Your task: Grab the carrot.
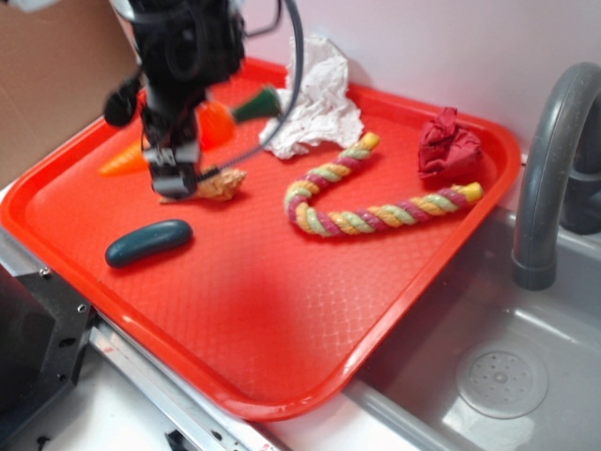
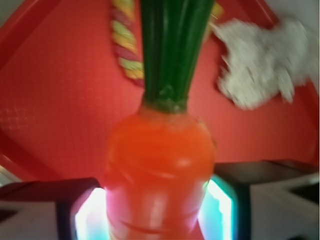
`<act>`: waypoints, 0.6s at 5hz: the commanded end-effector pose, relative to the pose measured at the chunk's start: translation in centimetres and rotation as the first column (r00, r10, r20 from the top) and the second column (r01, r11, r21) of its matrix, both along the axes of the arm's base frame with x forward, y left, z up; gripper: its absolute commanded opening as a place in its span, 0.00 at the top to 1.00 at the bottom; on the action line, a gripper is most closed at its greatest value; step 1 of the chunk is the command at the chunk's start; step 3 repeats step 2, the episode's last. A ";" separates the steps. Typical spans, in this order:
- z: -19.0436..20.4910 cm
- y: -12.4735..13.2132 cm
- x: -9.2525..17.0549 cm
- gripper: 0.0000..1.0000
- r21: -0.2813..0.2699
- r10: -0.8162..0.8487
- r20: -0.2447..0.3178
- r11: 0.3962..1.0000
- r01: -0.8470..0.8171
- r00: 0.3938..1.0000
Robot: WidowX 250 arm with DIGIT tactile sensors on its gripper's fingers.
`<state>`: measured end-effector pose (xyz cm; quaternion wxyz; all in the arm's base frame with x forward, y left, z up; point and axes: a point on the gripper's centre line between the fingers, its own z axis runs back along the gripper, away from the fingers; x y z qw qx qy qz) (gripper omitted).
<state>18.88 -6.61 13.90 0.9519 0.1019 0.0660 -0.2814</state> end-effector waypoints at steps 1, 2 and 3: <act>5.0 -0.5 -2.2 1.00 -0.079 0.489 0.183 0.872 -0.483 0.853; 4.7 0.0 -1.9 1.00 -0.120 0.551 0.153 0.834 -0.538 0.820; 4.7 0.0 -1.9 1.00 -0.120 0.551 0.153 0.834 -0.538 0.820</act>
